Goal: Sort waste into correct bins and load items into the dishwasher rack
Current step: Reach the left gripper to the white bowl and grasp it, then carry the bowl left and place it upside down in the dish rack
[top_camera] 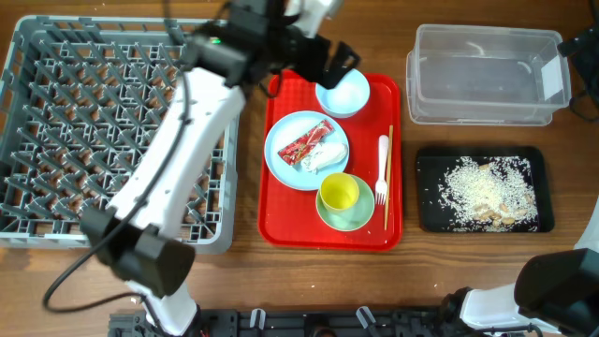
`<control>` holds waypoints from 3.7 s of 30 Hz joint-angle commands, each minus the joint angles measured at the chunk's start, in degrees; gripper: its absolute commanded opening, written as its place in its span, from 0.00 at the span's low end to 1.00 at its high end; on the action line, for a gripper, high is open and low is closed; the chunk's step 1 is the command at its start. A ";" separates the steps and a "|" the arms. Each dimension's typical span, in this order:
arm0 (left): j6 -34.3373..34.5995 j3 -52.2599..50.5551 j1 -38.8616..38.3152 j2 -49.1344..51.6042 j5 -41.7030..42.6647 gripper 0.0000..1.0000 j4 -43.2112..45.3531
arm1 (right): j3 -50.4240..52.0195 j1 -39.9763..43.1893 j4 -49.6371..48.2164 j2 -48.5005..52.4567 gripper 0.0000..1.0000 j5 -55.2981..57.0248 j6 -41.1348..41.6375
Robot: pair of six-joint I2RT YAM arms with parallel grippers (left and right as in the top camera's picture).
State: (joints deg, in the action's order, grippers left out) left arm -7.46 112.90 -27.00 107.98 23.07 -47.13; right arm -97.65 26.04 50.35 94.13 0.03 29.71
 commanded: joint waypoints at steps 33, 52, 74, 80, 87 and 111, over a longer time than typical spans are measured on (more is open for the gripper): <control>-2.64 0.57 -11.56 32.28 -23.02 0.45 10.27 | -0.48 -0.13 0.02 -0.81 1.00 0.33 0.35; -2.84 0.59 -16.20 31.85 -47.19 0.04 14.56 | -0.48 -0.13 0.00 -0.81 1.00 0.33 0.35; 14.47 0.85 12.96 13.51 -24.81 0.04 0.94 | -0.48 -0.13 -0.02 -0.81 1.00 0.33 0.42; 18.67 0.85 26.47 11.78 -7.32 0.04 0.35 | -0.48 -0.13 -0.02 -0.81 1.00 0.33 0.44; 21.49 0.72 38.71 11.50 19.32 0.04 -1.09 | -0.48 -0.13 -0.02 -0.81 1.00 0.33 0.44; 21.31 -8.39 51.34 14.34 57.64 0.04 -0.15 | -0.48 -0.13 -0.02 -0.81 1.00 0.33 0.42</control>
State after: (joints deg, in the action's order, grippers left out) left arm 13.91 105.10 24.82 121.75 79.81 -49.63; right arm -97.65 26.04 50.37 94.13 0.03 29.71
